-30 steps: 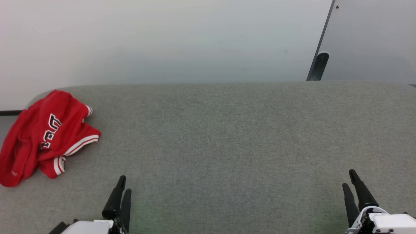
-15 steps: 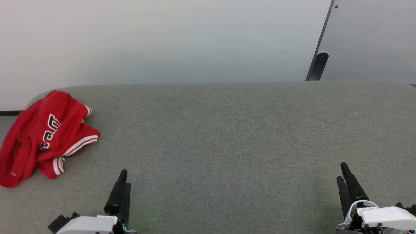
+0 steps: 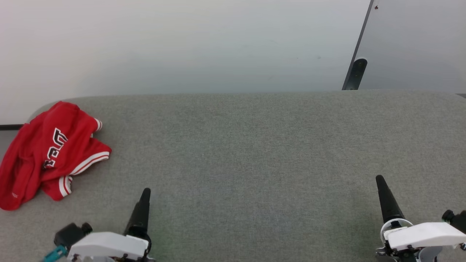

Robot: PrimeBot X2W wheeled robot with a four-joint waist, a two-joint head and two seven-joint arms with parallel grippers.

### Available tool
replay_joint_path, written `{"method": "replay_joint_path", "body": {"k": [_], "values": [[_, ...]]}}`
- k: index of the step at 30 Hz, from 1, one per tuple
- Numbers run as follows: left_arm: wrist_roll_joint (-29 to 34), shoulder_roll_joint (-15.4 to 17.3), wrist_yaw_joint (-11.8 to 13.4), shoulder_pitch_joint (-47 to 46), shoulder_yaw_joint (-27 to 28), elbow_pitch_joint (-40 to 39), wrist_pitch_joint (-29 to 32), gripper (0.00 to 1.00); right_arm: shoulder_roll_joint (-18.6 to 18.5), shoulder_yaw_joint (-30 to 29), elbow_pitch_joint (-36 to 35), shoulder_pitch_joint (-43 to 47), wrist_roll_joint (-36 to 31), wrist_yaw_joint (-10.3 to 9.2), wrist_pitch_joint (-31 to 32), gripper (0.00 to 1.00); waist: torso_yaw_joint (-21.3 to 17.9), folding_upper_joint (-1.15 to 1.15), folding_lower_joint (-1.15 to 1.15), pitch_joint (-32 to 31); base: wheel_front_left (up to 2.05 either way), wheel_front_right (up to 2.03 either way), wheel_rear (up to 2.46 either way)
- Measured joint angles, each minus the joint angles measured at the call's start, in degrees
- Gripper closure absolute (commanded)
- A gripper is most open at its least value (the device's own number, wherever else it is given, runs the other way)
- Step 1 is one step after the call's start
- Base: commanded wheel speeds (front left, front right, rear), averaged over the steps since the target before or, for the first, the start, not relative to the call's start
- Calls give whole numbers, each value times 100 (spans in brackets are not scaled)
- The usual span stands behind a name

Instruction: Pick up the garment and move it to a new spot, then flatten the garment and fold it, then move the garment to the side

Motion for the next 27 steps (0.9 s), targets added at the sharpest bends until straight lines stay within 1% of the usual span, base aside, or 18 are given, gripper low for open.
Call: {"method": "replay_joint_path", "body": {"k": [3,6,11,20,27], "values": [[569,73,101,-60,-58,-76,-60,0,14,-8,-65,0,-620,0,-65,0,0,0,0,2,0,0,0],[1071,73,176,-72,-110,-160,-115,0,24,-26,-91,1,-1161,0,-130,0,0,0,0,4,0,0,0],[1786,83,214,-64,-160,-296,-230,0,45,-45,-51,1,-1882,0,-223,0,0,0,0,4,0,0,0],[2707,90,218,-46,-193,-426,-388,0,59,-22,-11,-14,-2685,0,-383,0,-6,0,0,-7,0,0,0],[3254,77,205,-36,-191,-530,-490,0,64,30,-7,-101,-3170,0,-493,0,-6,0,0,-11,0,0,0]]}}
